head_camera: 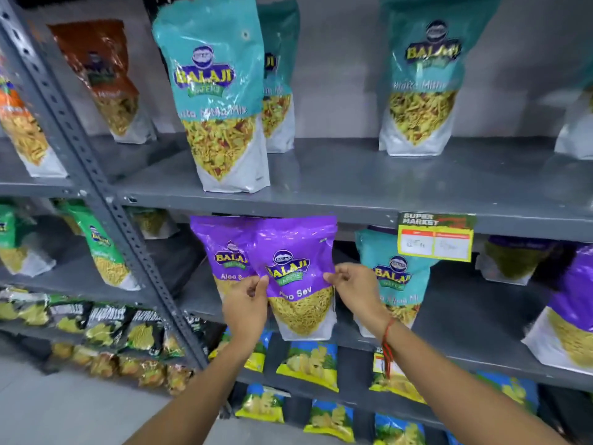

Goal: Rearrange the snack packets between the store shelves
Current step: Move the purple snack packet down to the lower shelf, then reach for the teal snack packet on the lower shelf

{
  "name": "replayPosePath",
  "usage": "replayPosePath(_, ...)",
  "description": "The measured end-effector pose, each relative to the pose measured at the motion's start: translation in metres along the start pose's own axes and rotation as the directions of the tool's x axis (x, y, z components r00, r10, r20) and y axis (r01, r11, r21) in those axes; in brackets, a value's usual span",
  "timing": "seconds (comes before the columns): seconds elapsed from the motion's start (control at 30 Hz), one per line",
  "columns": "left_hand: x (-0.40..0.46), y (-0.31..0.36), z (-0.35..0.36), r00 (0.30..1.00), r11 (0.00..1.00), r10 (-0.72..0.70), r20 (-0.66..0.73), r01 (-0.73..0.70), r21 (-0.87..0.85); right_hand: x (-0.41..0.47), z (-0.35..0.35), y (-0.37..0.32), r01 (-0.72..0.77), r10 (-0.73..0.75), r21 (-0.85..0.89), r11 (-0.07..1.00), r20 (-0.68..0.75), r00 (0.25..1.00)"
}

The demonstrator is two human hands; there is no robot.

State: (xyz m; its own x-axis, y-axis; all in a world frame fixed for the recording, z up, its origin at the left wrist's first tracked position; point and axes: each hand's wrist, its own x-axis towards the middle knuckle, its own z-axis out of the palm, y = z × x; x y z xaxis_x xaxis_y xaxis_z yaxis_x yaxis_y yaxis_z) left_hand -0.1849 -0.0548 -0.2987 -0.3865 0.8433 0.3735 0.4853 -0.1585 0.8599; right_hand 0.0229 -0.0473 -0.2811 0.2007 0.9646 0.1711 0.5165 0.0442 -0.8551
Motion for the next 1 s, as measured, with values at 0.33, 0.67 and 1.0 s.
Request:
replayPosePath(0.33,0.028,-0.044,0.048,0.998,0.998,-0.013,0.067,0.008,0.070,0.030,0.039,0.035,-0.077,0.072,-0.050,0.996,-0.093,0.993)
replayPosePath(0.67,0.001,-0.014,0.049,0.971,0.953,-0.235,0.045,0.240,-0.185,0.003,0.029,0.033,-0.039,0.041,0.046,0.998,-0.050,0.998)
replayPosePath(1.0,-0.063,0.040,0.116,0.905,0.991,0.056,0.422,0.001,-0.134,-0.041,-0.068,0.078,-0.062,0.203,0.256,0.965,-0.572,0.795)
